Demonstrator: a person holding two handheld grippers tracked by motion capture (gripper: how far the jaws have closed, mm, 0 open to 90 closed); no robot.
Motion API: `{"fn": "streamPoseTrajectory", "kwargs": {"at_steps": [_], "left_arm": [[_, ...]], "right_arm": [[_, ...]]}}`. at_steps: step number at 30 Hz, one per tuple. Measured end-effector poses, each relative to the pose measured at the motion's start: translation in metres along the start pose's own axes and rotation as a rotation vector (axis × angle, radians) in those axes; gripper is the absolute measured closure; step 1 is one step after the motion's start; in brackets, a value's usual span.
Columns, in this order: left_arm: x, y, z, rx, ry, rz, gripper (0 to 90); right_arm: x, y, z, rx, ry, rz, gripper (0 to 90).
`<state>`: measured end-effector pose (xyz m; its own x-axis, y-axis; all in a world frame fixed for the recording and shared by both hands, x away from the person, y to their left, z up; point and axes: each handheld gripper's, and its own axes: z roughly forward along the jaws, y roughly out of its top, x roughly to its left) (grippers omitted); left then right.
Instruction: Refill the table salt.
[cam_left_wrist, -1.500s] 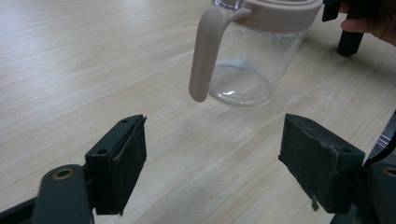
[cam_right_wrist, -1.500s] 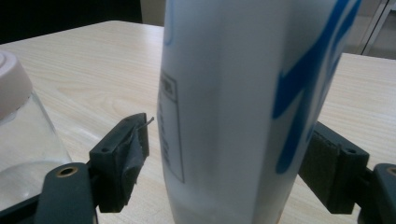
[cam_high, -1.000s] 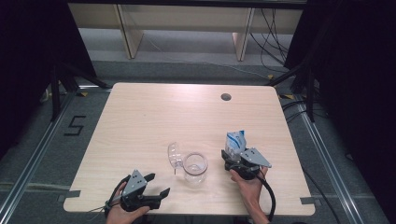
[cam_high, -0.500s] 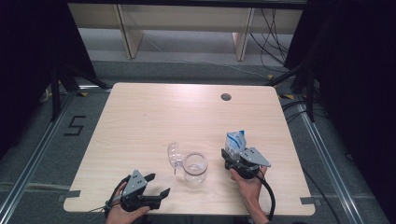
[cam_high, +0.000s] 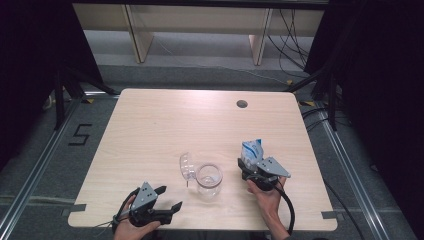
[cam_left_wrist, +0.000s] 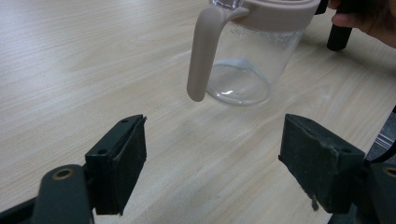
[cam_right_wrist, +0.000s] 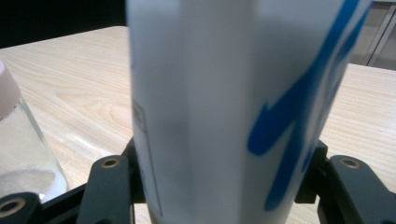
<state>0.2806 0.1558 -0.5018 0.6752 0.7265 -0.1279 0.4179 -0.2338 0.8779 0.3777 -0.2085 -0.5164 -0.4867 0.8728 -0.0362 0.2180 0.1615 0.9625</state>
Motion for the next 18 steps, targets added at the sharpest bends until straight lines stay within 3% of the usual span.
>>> {"fn": "streamPoseTrajectory", "kwargs": {"at_steps": [9, 18], "left_arm": [[0.0004, 0.0001, -0.0001, 0.003, -0.003, -0.001, 22.3], [0.0010, 0.0003, -0.0002, 0.002, -0.005, -0.004, 22.2]], "right_arm": [[-0.0039, 0.0017, -0.0002, 0.009, 0.033, -0.001, 45.5], [-0.0025, 0.0035, -0.0016, 0.020, 0.032, -0.012, 46.3]]}}
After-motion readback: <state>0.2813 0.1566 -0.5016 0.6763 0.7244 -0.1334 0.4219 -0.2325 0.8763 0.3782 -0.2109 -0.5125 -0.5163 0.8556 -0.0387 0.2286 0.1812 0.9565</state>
